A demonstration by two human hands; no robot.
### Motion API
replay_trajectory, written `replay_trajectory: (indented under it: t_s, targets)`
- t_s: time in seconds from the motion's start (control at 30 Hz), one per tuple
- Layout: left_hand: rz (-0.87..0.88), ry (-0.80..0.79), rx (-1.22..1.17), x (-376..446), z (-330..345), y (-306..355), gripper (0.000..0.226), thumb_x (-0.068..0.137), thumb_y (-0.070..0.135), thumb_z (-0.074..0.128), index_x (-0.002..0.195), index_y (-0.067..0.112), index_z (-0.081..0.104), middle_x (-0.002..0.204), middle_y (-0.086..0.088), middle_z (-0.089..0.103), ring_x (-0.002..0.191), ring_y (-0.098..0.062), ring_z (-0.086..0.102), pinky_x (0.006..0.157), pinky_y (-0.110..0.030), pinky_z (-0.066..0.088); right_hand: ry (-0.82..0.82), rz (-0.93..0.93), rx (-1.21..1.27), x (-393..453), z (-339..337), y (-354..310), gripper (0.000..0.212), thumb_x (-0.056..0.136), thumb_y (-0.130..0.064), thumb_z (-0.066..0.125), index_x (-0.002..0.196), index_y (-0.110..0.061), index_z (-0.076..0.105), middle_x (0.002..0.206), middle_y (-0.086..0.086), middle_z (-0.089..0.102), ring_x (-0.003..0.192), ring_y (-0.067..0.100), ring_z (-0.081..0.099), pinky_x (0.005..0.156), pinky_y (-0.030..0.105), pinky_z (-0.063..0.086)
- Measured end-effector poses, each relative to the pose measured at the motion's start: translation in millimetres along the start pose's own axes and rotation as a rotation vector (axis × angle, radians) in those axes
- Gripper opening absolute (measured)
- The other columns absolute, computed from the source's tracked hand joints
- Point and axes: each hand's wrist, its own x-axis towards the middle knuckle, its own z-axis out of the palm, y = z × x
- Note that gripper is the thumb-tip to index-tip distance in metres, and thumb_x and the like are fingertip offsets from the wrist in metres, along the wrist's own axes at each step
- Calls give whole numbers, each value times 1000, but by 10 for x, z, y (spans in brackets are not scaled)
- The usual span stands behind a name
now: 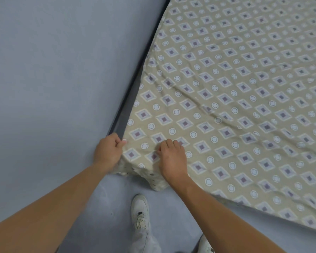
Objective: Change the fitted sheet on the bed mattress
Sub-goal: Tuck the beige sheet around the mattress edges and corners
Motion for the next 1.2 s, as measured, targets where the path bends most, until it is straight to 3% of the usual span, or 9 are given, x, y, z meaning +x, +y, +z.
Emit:
replay_trajectory:
  t_s: [0.2,0.27,0.4,0.5,0.6,0.77,0.97,1.1,1.2]
  targets:
    - [-36,99,234,64,-113,-104,31,104,31,62,79,16,52,79,-8,62,74,-34,58,66,-40,45,29,-110,194,-54,-87,-129,24,79,-2,78,87,-15,60,88,3,57,79,27,54,65,35,34]
    - [-5,153,325,19,-100,-62,23,104,24,59,87,11,52,92,-12,61,81,-37,57,65,-42,43,24,-108,208,-107,-136,-34,17,84,-15,73,96,-15,60,98,3,57,87,27,52,66,37,38]
    - [373,199,361,-179,31,191,17,90,12,68,100,12,54,105,-11,52,95,-37,53,69,-49,50,-9,-68,149,-384,-242,472,30,88,-38,63,111,-21,55,112,0,49,100,25,46,79,41,43]
    - [759,-58,312,-459,345,491,22,94,34,69,109,20,61,110,4,52,99,-23,54,80,-44,51,-17,-67,127,-696,-369,938,33,86,-35,64,116,-25,54,113,-4,46,102,23,45,82,41,40]
    - [929,-252,387,-742,841,795,44,91,51,72,124,24,63,117,6,52,106,-18,51,84,-39,47,-1,-9,89,-1045,-462,1435,32,87,-29,65,117,-24,55,114,-4,46,100,22,45,82,40,39]
    - [1059,-145,614,-932,1326,1116,39,65,28,98,89,21,68,90,4,57,84,-21,55,64,-33,42,66,67,-17,-1468,-491,2192,16,92,-14,71,101,-20,59,102,-2,52,89,24,48,73,38,36]
    - [1128,-92,749,-956,1350,1122,47,53,-5,93,75,19,60,81,0,54,77,-24,52,63,-34,42,-121,123,-122,-1400,-479,2084,48,50,4,76,92,-12,62,90,6,57,82,29,55,70,38,38]
    - [1151,-159,830,-980,1323,1102,48,52,-6,88,79,19,57,85,-1,52,77,-24,48,62,-36,39,-126,5,-8,-1522,-533,1993,39,68,-3,68,104,-12,58,103,6,54,89,30,50,74,39,36]
    - [1187,-227,917,-959,1237,1158,42,55,0,85,78,20,57,85,0,52,75,-23,49,62,-35,36,-27,89,30,-1706,-664,2237,31,82,-15,66,110,-18,54,110,2,48,92,27,44,77,39,39]
